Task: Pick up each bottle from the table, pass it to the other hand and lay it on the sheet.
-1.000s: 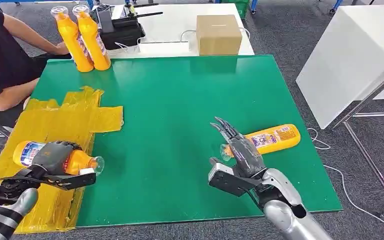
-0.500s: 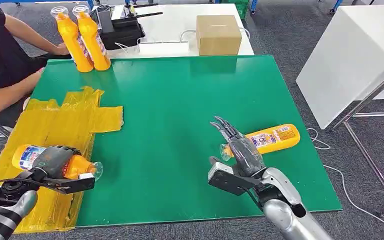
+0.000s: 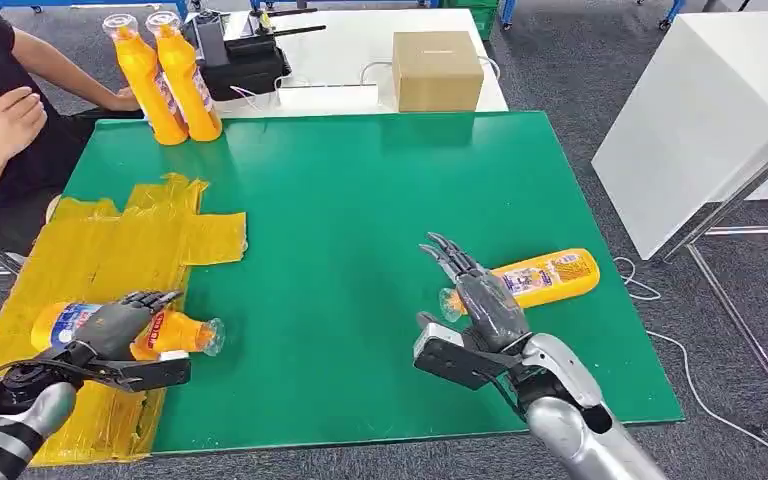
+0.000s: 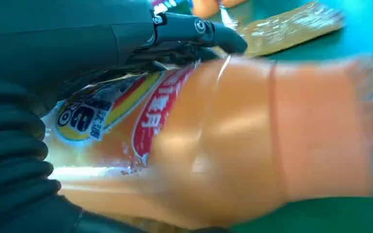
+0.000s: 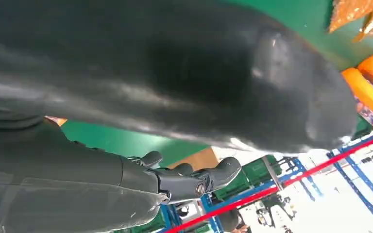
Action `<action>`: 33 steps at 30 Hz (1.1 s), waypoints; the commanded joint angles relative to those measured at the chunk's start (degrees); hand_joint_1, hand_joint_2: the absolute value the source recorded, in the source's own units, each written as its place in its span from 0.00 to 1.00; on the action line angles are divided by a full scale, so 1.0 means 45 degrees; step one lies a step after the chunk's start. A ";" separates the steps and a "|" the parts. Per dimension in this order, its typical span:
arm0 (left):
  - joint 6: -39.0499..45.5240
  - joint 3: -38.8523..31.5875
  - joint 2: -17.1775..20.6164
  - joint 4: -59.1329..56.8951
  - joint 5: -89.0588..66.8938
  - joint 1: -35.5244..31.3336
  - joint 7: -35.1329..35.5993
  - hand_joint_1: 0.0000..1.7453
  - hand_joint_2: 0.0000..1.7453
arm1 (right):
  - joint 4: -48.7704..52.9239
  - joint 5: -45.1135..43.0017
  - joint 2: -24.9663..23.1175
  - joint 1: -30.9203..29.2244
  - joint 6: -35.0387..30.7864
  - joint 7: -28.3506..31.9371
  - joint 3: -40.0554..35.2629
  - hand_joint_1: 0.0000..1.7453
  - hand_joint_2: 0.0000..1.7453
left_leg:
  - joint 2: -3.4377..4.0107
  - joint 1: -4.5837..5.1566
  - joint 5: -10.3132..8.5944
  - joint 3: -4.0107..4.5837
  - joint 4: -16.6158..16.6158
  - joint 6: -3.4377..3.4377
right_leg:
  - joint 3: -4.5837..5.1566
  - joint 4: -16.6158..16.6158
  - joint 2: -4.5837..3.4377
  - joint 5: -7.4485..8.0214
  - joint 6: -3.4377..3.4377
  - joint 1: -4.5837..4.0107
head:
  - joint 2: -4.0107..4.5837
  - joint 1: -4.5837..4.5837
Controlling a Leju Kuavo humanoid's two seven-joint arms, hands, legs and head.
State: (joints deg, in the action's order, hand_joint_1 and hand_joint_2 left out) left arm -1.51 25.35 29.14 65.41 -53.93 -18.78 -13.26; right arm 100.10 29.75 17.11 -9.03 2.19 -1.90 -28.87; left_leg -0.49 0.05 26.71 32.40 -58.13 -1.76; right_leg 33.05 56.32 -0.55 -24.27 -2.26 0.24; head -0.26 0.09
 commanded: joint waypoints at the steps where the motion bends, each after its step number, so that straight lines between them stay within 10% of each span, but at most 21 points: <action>1: -0.0531 -0.0071 0.0483 0.1240 0.0769 0.0578 -0.0114 0.00 0.00 | -0.0598 0.0001 0.0076 -0.0457 0.0160 -0.0004 -0.0078 0.00 0.00 | 0.0024 -0.0009 0.0006 -0.0016 0.0005 0.0013 | -0.0012 -0.0010 -0.0012 0.0002 0.0006 -0.0010 | 0.0000 0.0000; 19: -0.0583 -0.1587 0.0471 0.2728 0.2737 0.1065 -0.0566 0.00 0.00 | -0.0620 -0.0020 0.0268 -0.0337 0.0110 0.0071 0.0016 0.00 0.00 | 0.0016 -0.0012 0.0005 0.0000 -0.0002 0.0012 | 0.0001 -0.0005 -0.0006 0.0002 0.0005 -0.0012 | 0.0000 -0.0005; 24: -0.0955 -0.5995 -0.2967 0.5582 0.8104 0.1079 -0.1225 0.00 0.00 | 0.0233 0.0818 0.0682 0.1006 -0.0160 -0.0305 0.0738 0.00 0.00 | -0.0055 -0.0021 0.0000 0.0007 -0.0006 0.0011 | -0.0019 -0.0018 0.0072 -0.0010 0.0000 -0.0021 | 0.0000 -0.0005; 30: -0.2291 -0.7404 -0.4474 0.7127 1.1843 0.2097 -0.1586 0.00 0.00 | 0.0835 0.2253 0.0896 0.2447 -0.0754 -0.0410 0.2126 0.00 0.00 | -0.0025 0.0011 0.0009 -0.0002 0.0012 0.0002 | -0.0013 -0.0027 0.0040 -0.0007 -0.0004 0.0007 | 0.0000 -0.0005; 31: -0.2476 -0.7436 -0.4608 0.7332 1.2196 0.2256 -0.1659 0.00 0.00 | 0.0871 0.2433 0.0986 0.2633 -0.0759 -0.0452 0.2380 0.00 1.00 | -0.0017 0.0014 0.0015 -0.0016 0.0017 0.0002 | -0.0027 -0.0034 0.0034 -0.0011 -0.0003 0.0010 | 0.0000 0.0000; 33: -0.2667 -0.7392 -0.4844 0.7854 1.2559 0.2590 -0.1746 0.00 0.00 | 0.0959 0.2898 0.1271 0.3152 -0.0770 -0.0694 0.3005 0.00 1.00 | -0.0015 0.0015 0.0027 -0.0034 0.0017 0.0005 | -0.0042 -0.0037 0.0035 -0.0021 0.0000 0.0009 | 0.0000 0.0000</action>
State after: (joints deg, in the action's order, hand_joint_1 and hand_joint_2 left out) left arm -10.31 0.62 18.29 91.40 -3.23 -11.66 -19.97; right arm 102.49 38.64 20.09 -1.53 -0.76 -3.08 -23.85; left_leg -0.49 0.15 26.76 32.48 -58.14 -1.80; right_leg 33.16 56.26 -0.53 -24.28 -2.28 0.32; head -0.26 0.09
